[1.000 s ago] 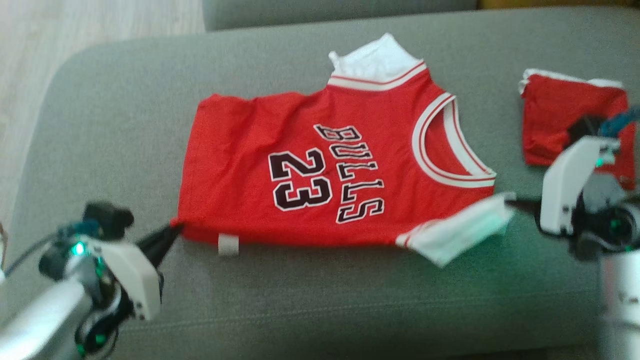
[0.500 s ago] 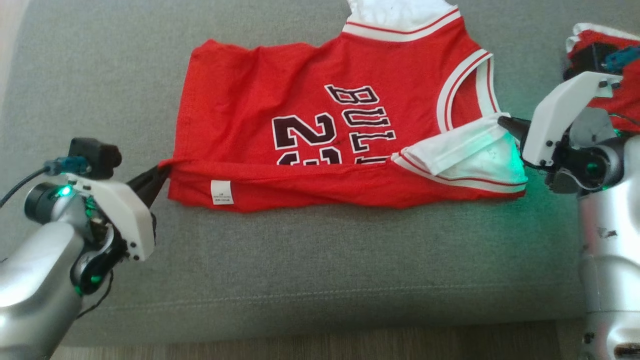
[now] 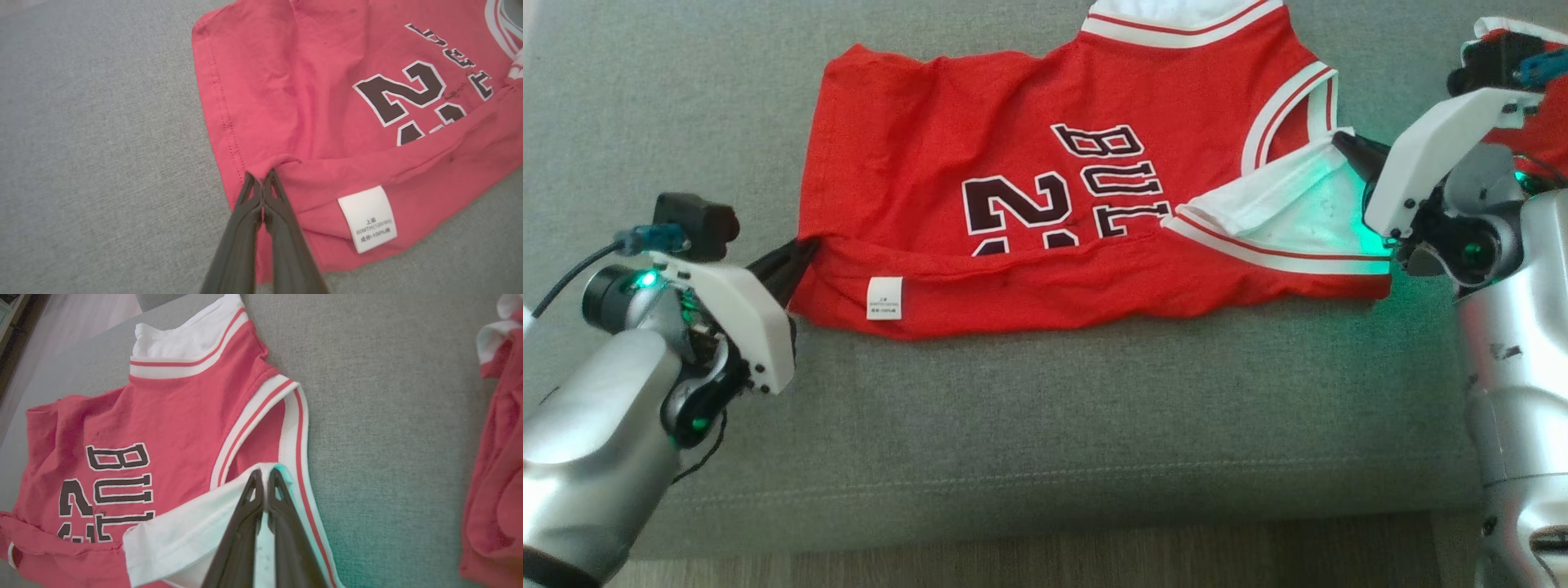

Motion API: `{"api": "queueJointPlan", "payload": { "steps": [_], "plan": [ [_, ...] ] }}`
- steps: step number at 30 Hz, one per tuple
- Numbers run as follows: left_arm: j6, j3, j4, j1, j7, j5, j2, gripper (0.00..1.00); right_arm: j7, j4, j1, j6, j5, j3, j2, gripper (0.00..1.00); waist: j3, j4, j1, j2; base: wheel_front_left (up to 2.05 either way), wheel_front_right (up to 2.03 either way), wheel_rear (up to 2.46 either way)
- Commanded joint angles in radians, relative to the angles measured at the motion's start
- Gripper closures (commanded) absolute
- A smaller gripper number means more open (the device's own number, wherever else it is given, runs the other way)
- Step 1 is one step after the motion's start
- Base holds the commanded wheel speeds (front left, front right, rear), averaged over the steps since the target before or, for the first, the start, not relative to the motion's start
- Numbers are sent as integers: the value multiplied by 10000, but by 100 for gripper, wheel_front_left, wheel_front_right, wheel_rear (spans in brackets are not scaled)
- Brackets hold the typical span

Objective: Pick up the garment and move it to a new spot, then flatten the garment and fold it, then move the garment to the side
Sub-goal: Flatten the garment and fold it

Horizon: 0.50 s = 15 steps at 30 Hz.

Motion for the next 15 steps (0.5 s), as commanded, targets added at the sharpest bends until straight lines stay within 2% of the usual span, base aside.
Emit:
{"api": "queueJointPlan", "payload": {
  "steps": [1,3,4,7,8,9,10,15],
  "plan": [
    [-38,365,-40,-557,-131,103,321,100,-255,-216,-440,-2,164,271,-35,100,36,-19,0,0,0,0,0],
    [-53,312,86,-627,-168,100,241,100,-482,-63,-487,-2,274,456,-32,100,71,-42,0,0,0,0,0],
    [-60,286,149,-655,-181,94,210,91,-605,-2,-509,-2,336,537,-31,100,84,-52,0,0,0,0,0],
    [-55,339,382,-720,-325,5,117,0,-1021,120,-569,-2,615,761,-37,100,99,-82,0,0,0,0,0],
    [-55,339,382,-720,-325,5,117,0,-1021,120,-569,-2,615,761,-37,100,99,-82,0,0,0,0,0],
    [-32,387,469,-740,-392,-34,77,0,-1177,160,-580,-2,737,800,-51,75,95,-88,0,0,0,0,0],
    [26,440,549,-771,-502,-43,36,0,-1345,204,-583,-2,834,841,-73,0,77,-89,0,0,0,0,0],
    [275,869,801,-770,-1340,-233,-118,0,-2060,459,-484,-2,1272,1042,-181,0,-238,-141,0,0,0,0,0]
  ]
}}
